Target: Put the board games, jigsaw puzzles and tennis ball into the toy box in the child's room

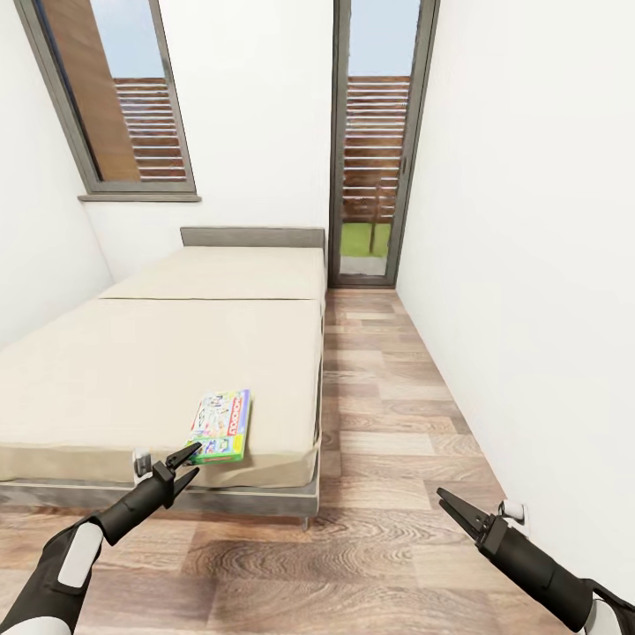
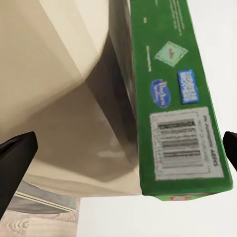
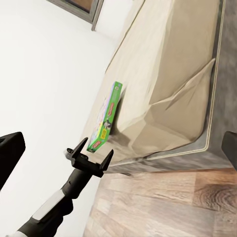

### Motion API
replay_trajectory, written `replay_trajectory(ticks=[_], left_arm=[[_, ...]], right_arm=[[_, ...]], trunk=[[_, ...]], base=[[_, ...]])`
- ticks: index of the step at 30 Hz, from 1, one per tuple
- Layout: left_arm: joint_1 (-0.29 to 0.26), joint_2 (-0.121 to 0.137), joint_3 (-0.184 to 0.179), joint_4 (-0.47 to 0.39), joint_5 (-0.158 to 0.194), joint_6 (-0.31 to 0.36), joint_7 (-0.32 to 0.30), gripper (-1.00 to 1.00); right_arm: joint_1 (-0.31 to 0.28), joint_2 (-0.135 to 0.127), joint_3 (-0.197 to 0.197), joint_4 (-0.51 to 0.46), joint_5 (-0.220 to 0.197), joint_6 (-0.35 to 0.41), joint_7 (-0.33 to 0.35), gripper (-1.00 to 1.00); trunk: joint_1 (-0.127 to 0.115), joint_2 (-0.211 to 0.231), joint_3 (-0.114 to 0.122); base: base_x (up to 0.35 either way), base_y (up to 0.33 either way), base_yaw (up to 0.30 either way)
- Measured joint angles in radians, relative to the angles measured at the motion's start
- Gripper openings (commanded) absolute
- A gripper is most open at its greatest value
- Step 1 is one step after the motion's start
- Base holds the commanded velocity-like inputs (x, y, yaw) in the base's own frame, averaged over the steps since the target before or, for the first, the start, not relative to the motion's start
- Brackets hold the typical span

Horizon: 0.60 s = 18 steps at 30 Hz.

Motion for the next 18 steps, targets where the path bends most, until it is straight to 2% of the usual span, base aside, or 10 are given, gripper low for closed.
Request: replay_trajectory(ticks=[18], left_arm=[[0.000, 0.000, 0.000, 0.000, 0.000, 0.000, -0.001, 1.00]], right_arm=[[0.000, 0.000, 0.000, 0.000, 0.000, 0.000, 0.003, 1.00]], trunk=[[0.000, 0.000, 0.000]], base=[[0.000, 0.000, 0.000]])
